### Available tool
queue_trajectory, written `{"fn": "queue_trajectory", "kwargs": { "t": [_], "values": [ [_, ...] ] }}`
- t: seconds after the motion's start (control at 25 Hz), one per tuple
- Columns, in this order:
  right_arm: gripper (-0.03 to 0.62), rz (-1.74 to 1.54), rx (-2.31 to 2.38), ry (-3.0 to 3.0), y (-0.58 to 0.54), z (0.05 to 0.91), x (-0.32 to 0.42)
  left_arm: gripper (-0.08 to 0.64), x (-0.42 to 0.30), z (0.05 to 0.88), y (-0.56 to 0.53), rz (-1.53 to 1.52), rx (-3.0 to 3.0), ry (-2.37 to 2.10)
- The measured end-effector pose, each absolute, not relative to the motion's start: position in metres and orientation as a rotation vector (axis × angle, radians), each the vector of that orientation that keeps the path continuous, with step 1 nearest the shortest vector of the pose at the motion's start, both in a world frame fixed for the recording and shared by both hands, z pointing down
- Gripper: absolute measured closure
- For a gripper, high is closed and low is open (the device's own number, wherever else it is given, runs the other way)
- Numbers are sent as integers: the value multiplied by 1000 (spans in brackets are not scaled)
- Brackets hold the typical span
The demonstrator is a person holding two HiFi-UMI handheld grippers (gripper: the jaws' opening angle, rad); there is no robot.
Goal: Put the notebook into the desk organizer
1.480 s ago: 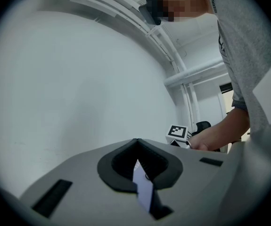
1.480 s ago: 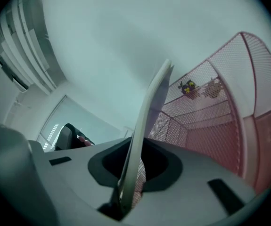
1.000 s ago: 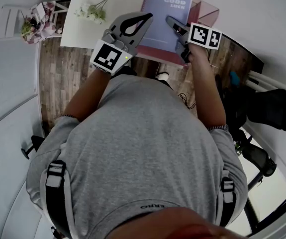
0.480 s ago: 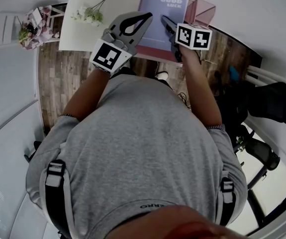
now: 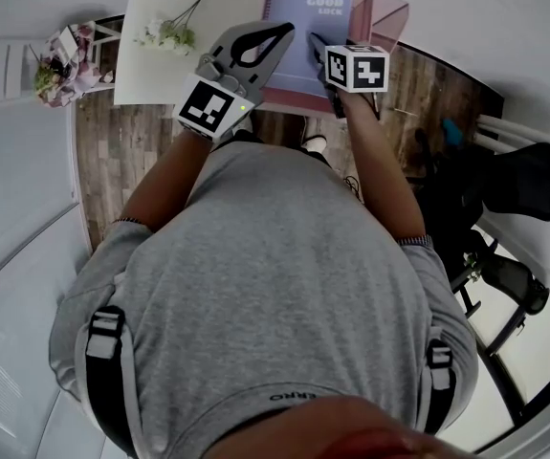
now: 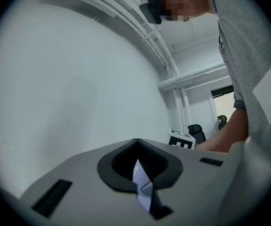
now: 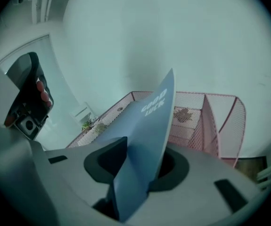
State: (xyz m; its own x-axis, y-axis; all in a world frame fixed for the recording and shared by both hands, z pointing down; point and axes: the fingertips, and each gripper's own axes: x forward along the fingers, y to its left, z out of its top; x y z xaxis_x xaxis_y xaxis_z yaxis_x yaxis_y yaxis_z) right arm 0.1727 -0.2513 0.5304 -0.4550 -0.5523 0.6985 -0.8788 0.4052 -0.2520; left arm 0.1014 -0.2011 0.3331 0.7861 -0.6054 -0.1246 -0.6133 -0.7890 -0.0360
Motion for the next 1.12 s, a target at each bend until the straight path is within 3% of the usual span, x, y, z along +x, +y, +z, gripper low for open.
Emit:
{"fn": "queue_trajectory", "kwargs": {
  "t": [1.12],
  "values": [
    [249, 276, 1471, -1787, -256, 533, 187, 541, 98, 352, -216, 96, -2946, 839]
  ]
}}
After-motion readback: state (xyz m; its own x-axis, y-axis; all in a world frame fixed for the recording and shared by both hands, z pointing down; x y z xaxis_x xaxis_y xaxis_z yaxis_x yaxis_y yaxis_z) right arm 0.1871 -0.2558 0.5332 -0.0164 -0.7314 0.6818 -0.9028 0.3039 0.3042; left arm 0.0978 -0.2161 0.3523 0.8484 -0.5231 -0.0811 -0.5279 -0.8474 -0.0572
